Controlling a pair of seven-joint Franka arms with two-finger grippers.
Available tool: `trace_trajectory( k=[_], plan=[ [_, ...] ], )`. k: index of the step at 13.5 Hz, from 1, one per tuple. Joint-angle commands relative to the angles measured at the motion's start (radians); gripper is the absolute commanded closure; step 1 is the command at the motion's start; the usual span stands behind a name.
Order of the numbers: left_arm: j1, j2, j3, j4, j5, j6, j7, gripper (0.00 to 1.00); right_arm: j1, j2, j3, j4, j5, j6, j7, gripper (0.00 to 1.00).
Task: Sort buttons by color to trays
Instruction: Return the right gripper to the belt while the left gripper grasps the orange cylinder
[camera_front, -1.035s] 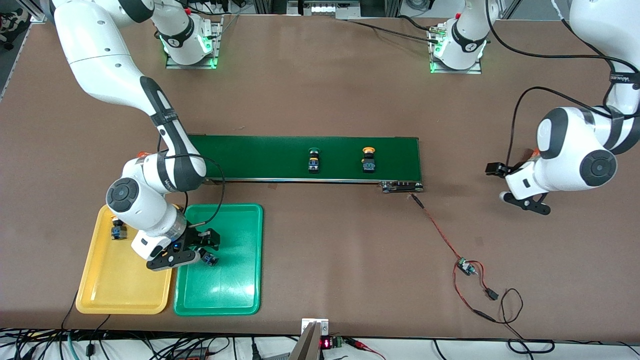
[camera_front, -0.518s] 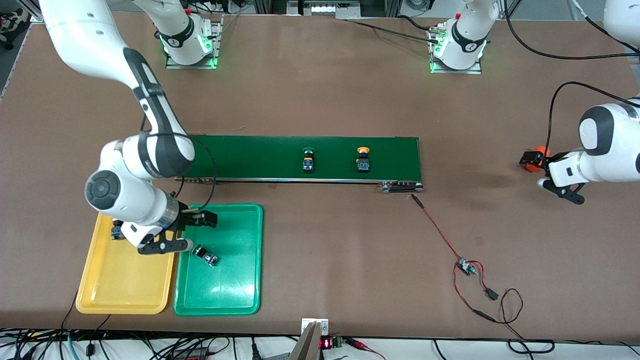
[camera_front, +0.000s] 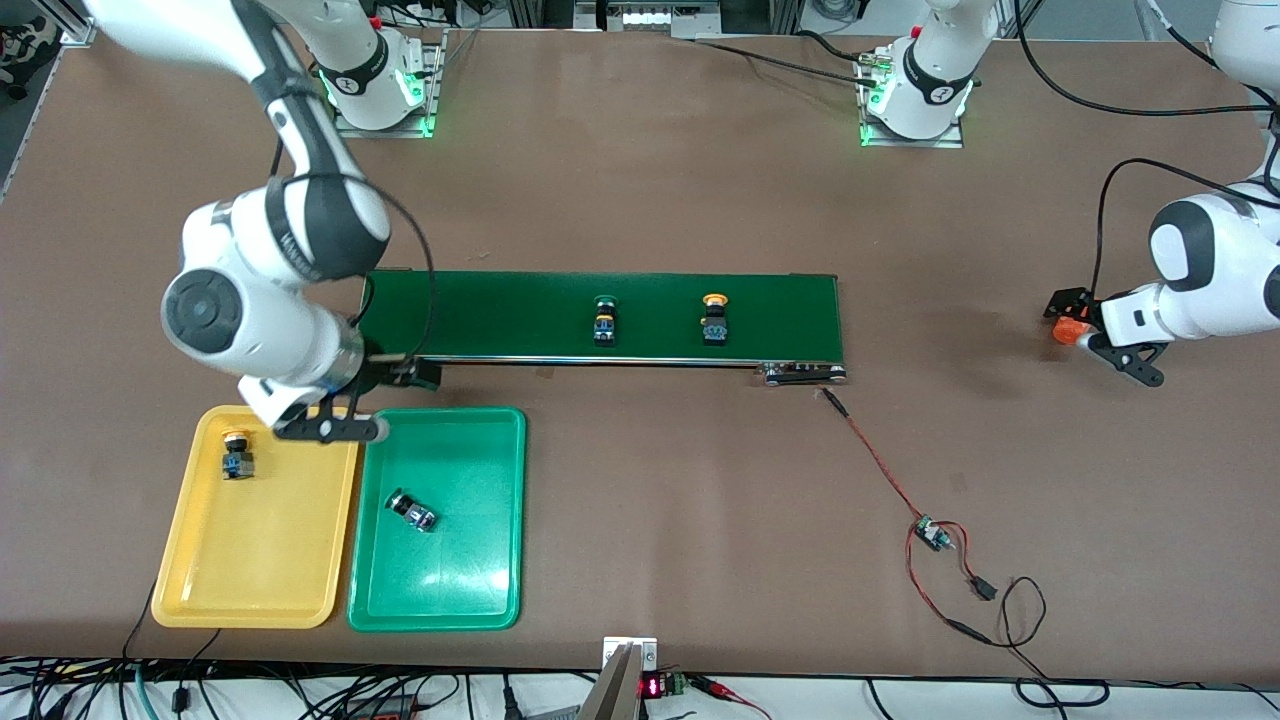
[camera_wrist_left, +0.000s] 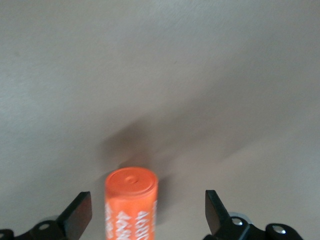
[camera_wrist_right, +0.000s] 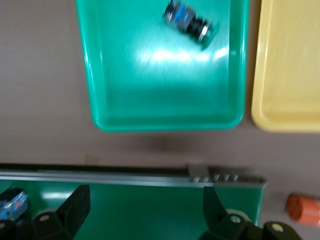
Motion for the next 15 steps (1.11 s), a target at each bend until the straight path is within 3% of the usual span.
trace_trajectory(
  k=[1,3,5,8,9,10,12,13,15],
  plan=[
    [0.038,-0.006,0.003,-0.018,0.023,0.025,0.067,0.00,0.055,-0.116,-0.003,-0.156,0.012,0.024,0.095,0.00],
    [0.053,-0.003,0.003,-0.041,0.023,0.054,0.082,0.00,0.067,-0.150,-0.003,-0.229,0.012,0.123,0.097,0.00],
    [0.053,-0.003,0.020,-0.081,0.023,0.112,0.110,0.00,0.085,-0.200,0.000,-0.365,0.012,0.330,0.107,0.00],
    [0.059,-0.003,0.031,-0.116,0.023,0.142,0.113,0.00,0.142,-0.217,0.006,-0.470,0.006,0.501,0.245,0.00],
    [0.061,-0.004,0.031,-0.119,0.023,0.142,0.120,0.16,0.160,-0.217,0.006,-0.475,-0.001,0.509,0.267,0.00],
    [0.059,-0.006,0.031,-0.118,0.022,0.142,0.161,0.48,0.173,-0.216,0.006,-0.478,-0.009,0.509,0.265,0.00],
    [0.059,-0.011,0.031,-0.115,0.022,0.140,0.176,0.94,0.197,-0.211,0.008,-0.489,-0.020,0.503,0.259,0.00],
    [0.055,-0.012,0.031,-0.110,0.022,0.139,0.176,1.00,0.207,-0.208,0.008,-0.502,-0.039,0.500,0.259,0.00],
    [0.038,-0.021,0.028,-0.102,0.023,0.140,0.177,1.00,0.213,-0.204,0.022,-0.503,-0.078,0.435,0.270,0.00]
  ],
)
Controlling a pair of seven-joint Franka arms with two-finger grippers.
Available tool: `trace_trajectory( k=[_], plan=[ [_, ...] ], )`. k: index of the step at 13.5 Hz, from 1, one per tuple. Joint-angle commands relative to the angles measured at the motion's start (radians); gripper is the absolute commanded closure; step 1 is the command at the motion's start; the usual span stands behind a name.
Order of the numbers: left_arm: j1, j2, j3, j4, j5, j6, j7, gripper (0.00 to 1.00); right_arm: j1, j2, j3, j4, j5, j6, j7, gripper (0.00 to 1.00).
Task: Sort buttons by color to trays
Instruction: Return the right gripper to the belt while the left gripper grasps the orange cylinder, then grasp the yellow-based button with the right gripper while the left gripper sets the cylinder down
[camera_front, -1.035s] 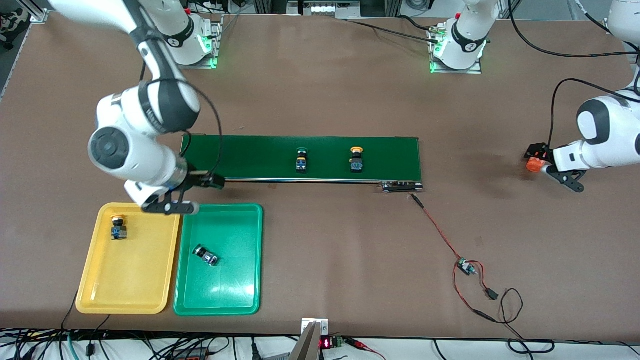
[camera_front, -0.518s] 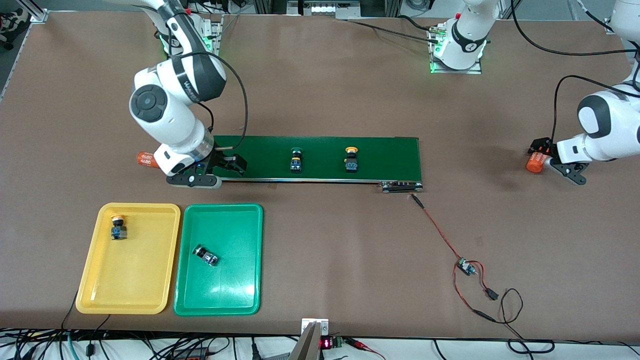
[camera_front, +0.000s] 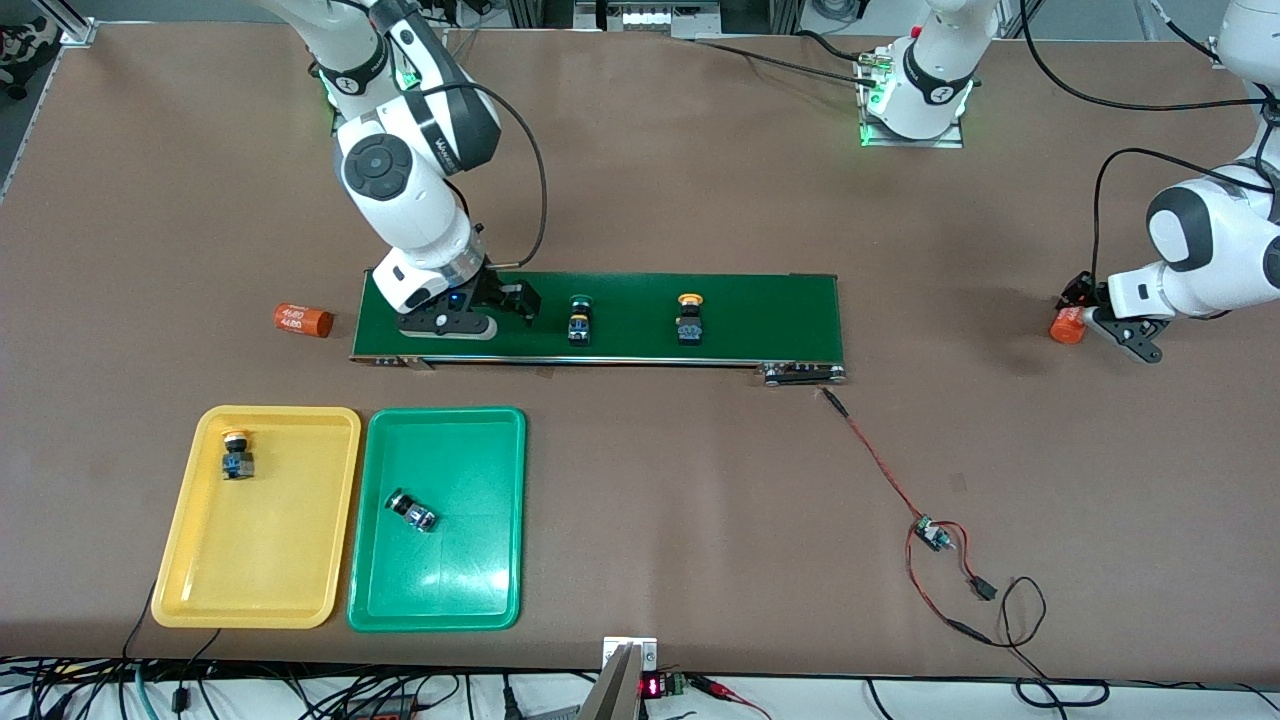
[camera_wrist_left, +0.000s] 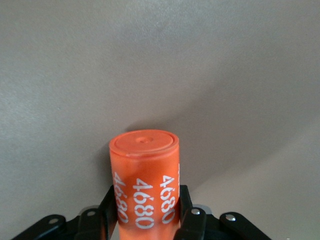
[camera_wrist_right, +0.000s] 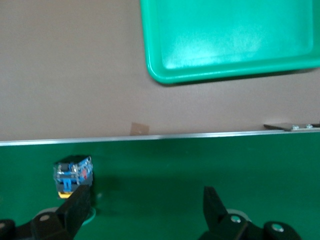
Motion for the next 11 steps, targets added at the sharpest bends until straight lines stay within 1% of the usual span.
trace_trajectory(
  k=[1,3,6,7,9,11],
  plan=[
    [-0.040,-0.045,-0.001,0.005,0.022,-0.004,0.017,1.00,0.006,-0.020,0.013,-0.016,-0.060,-0.083,0.041,0.00],
    [-0.078,-0.075,-0.004,0.006,0.020,-0.013,0.063,1.00,0.007,-0.020,0.026,-0.010,-0.067,-0.104,0.102,0.00],
    [-0.141,-0.104,-0.014,0.008,0.020,-0.015,0.105,1.00,0.016,0.013,0.044,0.023,-0.101,-0.104,0.182,0.00],
    [-0.178,-0.109,-0.016,0.008,0.020,-0.015,0.150,1.00,0.032,0.035,0.044,0.052,-0.104,-0.105,0.211,0.00],
    [-0.239,-0.121,-0.017,0.012,0.018,-0.015,0.192,1.00,0.044,0.056,0.044,0.059,-0.110,-0.102,0.228,0.00],
    [-0.293,-0.121,-0.046,0.026,0.003,-0.018,0.214,1.00,0.047,0.074,0.044,0.063,-0.136,-0.102,0.250,0.00]
  ],
)
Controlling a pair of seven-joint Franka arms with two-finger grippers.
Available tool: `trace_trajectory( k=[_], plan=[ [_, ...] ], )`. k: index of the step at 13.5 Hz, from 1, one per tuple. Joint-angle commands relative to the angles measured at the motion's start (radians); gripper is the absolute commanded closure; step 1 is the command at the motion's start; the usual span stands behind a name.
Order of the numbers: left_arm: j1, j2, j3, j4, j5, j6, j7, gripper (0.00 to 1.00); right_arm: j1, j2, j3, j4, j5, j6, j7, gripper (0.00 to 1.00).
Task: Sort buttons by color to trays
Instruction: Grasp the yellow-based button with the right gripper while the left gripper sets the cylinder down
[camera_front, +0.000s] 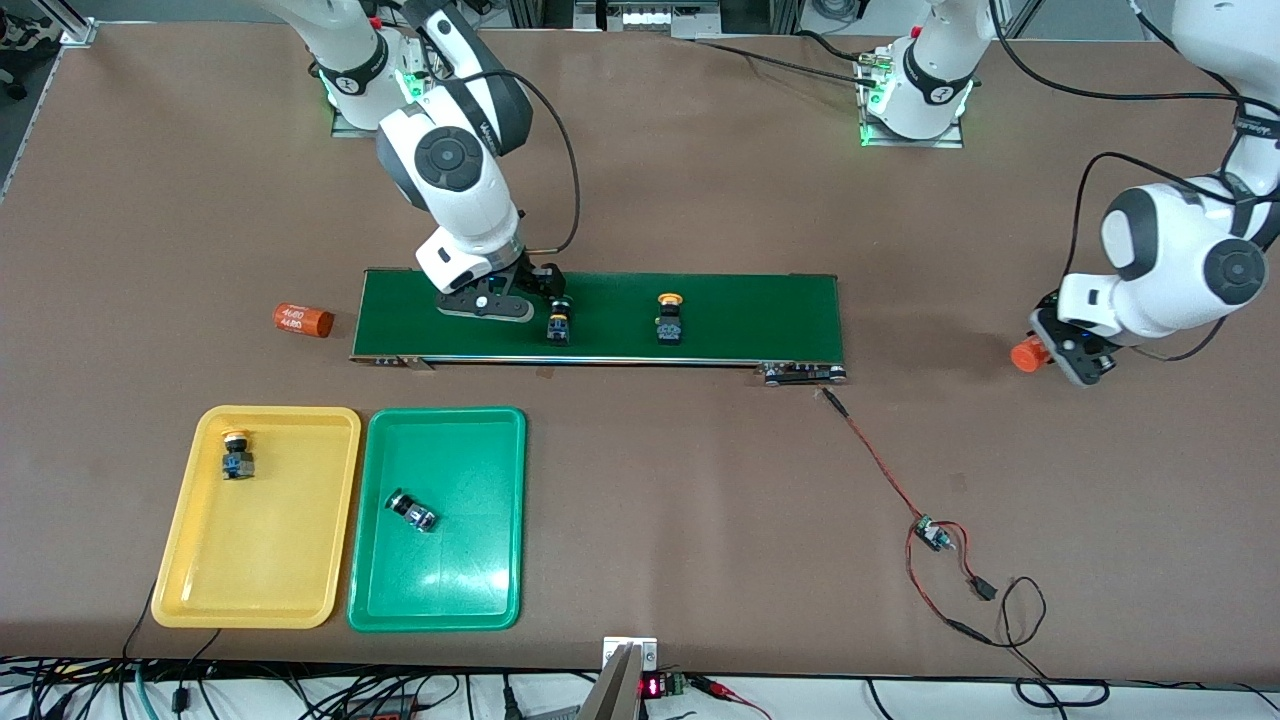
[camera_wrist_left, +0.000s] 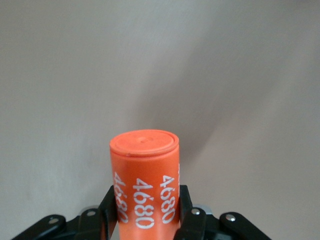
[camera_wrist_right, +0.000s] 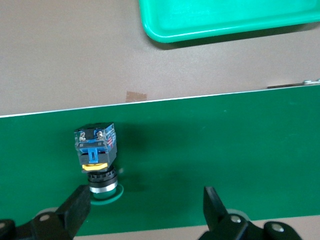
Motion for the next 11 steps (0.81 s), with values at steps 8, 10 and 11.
trace_trajectory(
  k=[8,10,11],
  plan=[
    [-0.219,-0.011,-0.163,0.066,0.002,-0.019,0.053,1.00,0.012,0.069,0.002,0.037,-0.057,-0.006,0.053,0.00],
    [-0.251,-0.008,-0.196,0.077,0.004,-0.017,0.057,1.00,0.008,0.086,0.002,0.039,-0.057,0.016,0.053,0.00],
    [-0.274,-0.008,-0.203,0.077,0.004,-0.017,0.055,1.00,0.008,0.096,0.002,0.039,-0.057,0.033,0.053,0.00]
  ],
)
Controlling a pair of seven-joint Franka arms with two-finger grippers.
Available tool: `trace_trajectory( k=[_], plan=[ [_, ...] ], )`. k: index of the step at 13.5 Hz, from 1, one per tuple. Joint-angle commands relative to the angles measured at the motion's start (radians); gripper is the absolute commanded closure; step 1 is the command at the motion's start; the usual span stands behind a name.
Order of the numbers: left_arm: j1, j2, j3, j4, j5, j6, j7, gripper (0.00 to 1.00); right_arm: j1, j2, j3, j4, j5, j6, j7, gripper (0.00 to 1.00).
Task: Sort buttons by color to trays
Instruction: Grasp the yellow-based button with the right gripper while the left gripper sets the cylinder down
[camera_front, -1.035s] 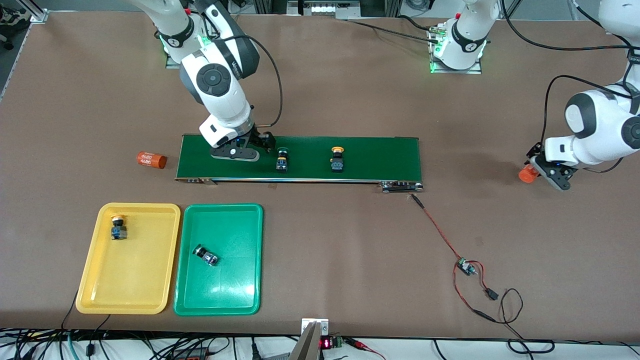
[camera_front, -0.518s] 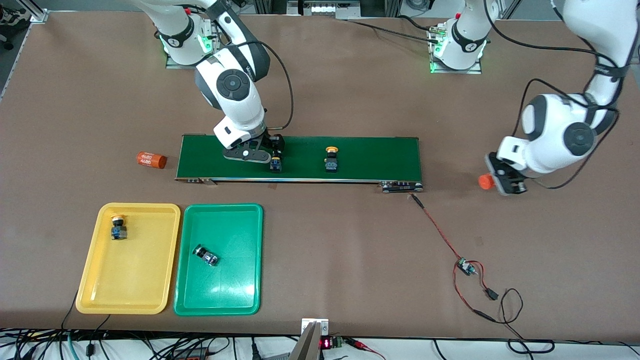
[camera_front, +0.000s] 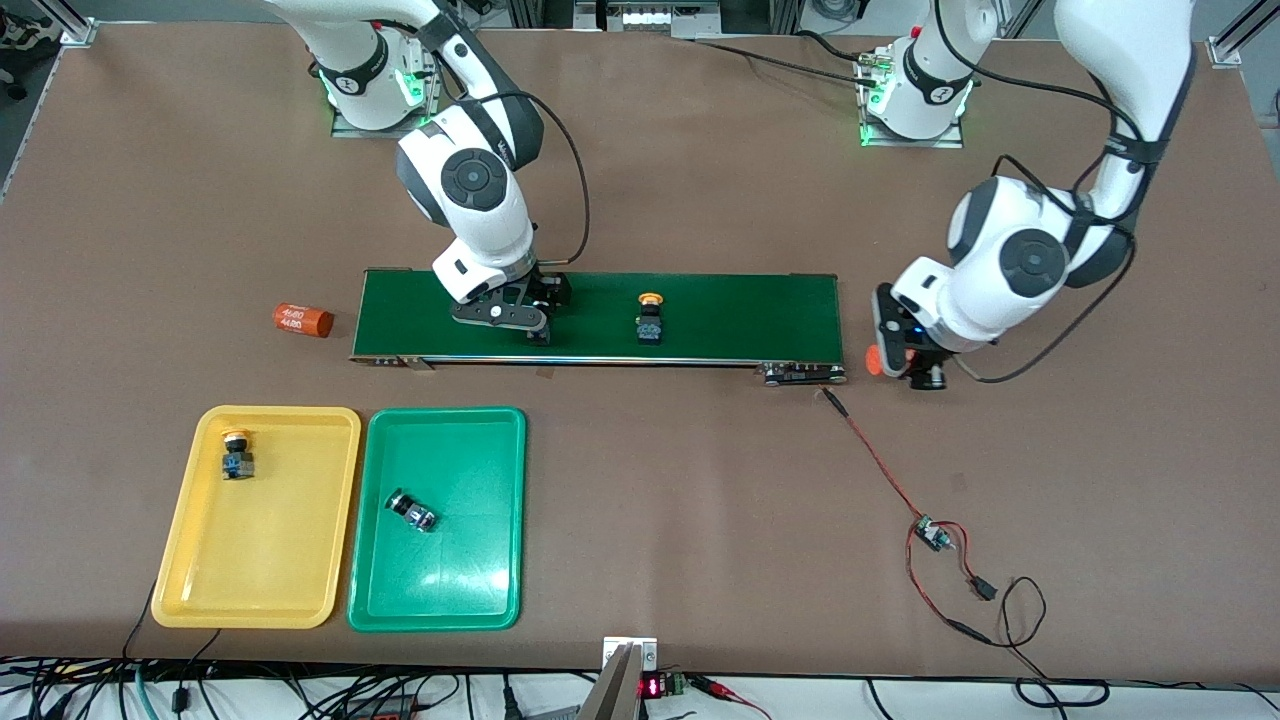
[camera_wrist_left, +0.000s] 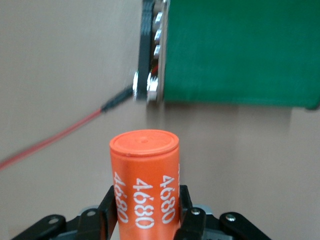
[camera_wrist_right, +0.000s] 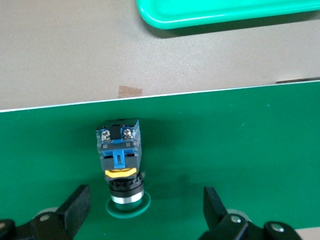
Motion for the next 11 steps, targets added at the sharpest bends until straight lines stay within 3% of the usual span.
trace_trajectory(
  k=[1,3,4,5,9,10,11],
  plan=[
    [-0.058,-0.006,-0.021,0.015,0.002,-0.017,0.028,1.00,-0.003,0.038,0.003,0.019,-0.024,0.034,0.025,0.00],
    [-0.079,-0.014,-0.049,0.012,0.002,-0.019,0.031,1.00,-0.008,0.056,0.001,0.019,-0.052,0.045,0.025,0.01],
    [-0.079,-0.014,-0.060,0.005,0.002,-0.019,0.030,1.00,-0.009,0.058,0.001,0.019,-0.055,0.045,0.025,0.06],
    [-0.080,-0.017,-0.075,0.000,0.002,-0.022,0.030,1.00,-0.009,0.059,0.001,0.019,-0.057,0.045,0.025,0.15],
    [-0.080,-0.044,-0.113,-0.023,0.002,-0.090,0.011,1.00,-0.015,0.059,0.000,0.022,-0.063,0.043,0.025,0.73],
    [-0.080,-0.044,-0.113,-0.030,0.002,-0.096,-0.001,1.00,-0.017,0.059,0.000,0.031,-0.061,0.039,0.025,0.82],
    [-0.080,-0.044,-0.118,-0.035,0.002,-0.099,-0.013,1.00,-0.018,0.058,0.000,0.041,-0.061,0.035,0.023,0.83]
  ],
)
